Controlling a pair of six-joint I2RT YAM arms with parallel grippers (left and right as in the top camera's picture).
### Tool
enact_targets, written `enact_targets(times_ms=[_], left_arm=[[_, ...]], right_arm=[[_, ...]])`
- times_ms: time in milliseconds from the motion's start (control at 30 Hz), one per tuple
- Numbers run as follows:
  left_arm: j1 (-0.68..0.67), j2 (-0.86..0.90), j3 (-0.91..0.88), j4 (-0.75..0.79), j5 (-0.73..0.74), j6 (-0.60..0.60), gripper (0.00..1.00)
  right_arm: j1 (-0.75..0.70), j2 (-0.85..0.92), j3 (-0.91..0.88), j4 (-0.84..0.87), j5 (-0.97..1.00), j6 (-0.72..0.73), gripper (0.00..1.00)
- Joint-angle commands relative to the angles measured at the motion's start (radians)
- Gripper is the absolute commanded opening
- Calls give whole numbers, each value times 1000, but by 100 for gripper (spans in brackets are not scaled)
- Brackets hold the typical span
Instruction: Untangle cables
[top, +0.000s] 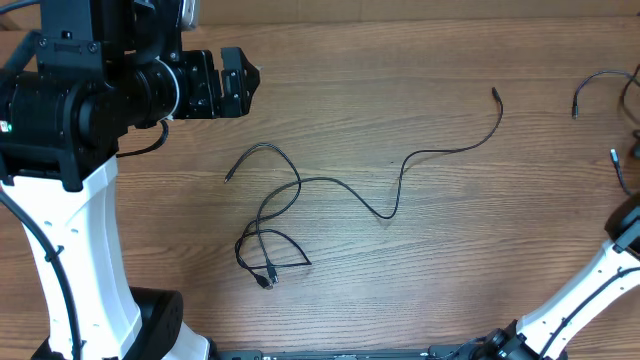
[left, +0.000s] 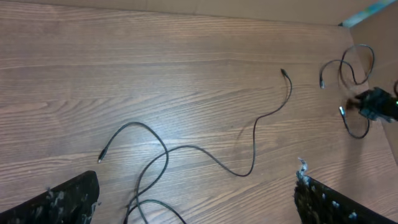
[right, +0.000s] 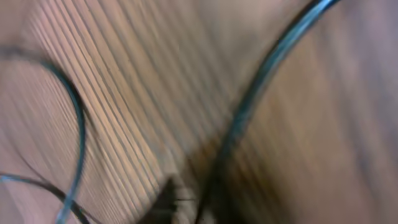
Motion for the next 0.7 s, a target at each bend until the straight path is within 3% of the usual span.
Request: enact_targets(times_ms=[0, 67, 167, 333, 433, 667], left_arm=[[-19, 5, 0, -1, 8, -10, 100], [-24, 9, 0, -1, 8, -10, 100], [-25, 19, 0, 0, 5, -10, 100], [-25, 53, 0, -1, 5, -10, 100], [-25, 85, 0, -1, 6, -11, 100], [-50, 164, 0, -1, 16, -20, 100]], right_arm=[[31, 45, 13, 44, -138, -123, 4], [58, 17, 68, 129, -193, -317, 4], [98, -14, 152, 171, -124, -500, 4], [175, -27, 363, 190, 78, -832, 4], [225, -27, 421, 285, 219, -1030, 4], [244, 52, 420, 494, 259, -1061, 4]])
